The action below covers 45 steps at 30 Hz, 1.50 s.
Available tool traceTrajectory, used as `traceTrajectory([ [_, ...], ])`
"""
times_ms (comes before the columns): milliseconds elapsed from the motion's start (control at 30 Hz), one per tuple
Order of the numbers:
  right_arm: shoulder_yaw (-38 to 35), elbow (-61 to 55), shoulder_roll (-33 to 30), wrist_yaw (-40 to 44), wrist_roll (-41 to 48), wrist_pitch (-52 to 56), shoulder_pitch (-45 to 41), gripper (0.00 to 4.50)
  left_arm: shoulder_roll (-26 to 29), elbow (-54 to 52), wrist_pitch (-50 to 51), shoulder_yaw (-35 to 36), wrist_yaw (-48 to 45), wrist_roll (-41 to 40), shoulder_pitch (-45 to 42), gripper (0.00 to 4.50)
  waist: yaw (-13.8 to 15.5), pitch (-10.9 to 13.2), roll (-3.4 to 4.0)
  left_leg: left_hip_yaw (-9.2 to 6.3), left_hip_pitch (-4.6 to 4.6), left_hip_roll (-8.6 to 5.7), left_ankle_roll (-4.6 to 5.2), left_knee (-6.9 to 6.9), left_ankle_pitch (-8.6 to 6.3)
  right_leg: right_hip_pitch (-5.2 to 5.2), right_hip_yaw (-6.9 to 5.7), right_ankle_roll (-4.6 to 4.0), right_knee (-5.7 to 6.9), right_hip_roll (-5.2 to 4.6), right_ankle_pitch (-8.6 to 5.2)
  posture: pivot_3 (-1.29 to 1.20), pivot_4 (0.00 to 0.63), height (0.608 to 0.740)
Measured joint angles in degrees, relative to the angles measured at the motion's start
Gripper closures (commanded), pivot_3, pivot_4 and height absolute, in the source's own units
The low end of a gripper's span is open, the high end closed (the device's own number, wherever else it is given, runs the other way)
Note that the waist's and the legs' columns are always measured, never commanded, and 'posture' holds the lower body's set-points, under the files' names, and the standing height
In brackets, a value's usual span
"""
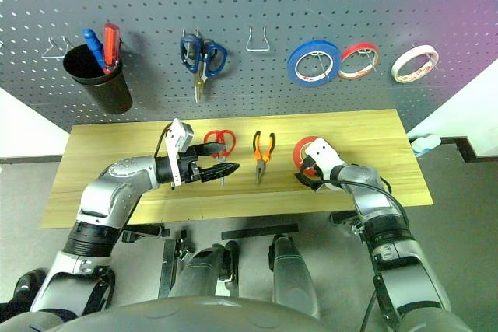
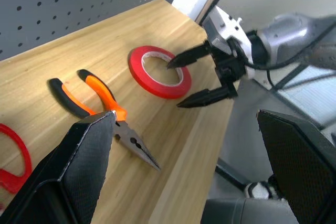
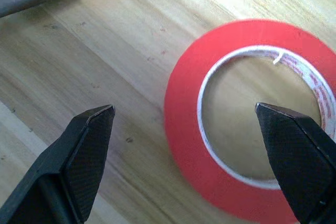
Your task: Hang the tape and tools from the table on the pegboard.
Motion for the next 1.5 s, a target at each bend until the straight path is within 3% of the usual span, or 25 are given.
traceTrajectory([
  [400,1.67,2.42,-0.54,4.50,-0.44,7.19,-3.27,0.00,8.77,-8.60,-0.01,-0.01,-4.00,-2.18,0.83,0.01,0.12,0.13,0.03,0.00,-0.02,0.00,-0.02,-0.53,0.00,-0.14,0.00,-0.01,-0.29,-0.02,-0.01,-0.07,0.319,0.740],
  [800,2.43,6.16,-0.56,5.55,-1.15,7.27,-6.32,0.00,10.94,-11.42,-0.79,-0.01,-3.84,-2.19,1.19,0.01,0.10,0.16,0.01,0.01,-0.01,0.00,-0.03,-0.57,0.01,-0.16,0.00,-0.08,-0.28,-0.02,-0.05,-0.06,0.322,0.740],
  [1167,3.09,9.15,-0.99,5.88,-2.80,4.74,-7.80,3.73,10.95,-11.79,-0.79,-0.01,-3.20,-2.23,1.19,0.00,0.13,0.18,0.00,0.00,-0.01,0.00,-0.03,-0.59,0.01,-0.17,-0.01,-0.08,-0.29,-0.02,-0.05,-0.06,0.321,0.740],
  [1500,3.16,9.14,-1.52,7.89,-2.77,4.15,-7.73,3.82,10.95,-11.79,-0.79,0.00,-2.84,-2.44,1.13,0.00,0.19,0.25,-0.01,0.00,-0.02,0.00,-0.03,-0.61,0.01,-0.17,-0.02,-0.07,-0.31,-0.02,-0.05,-0.05,0.310,0.740],
])
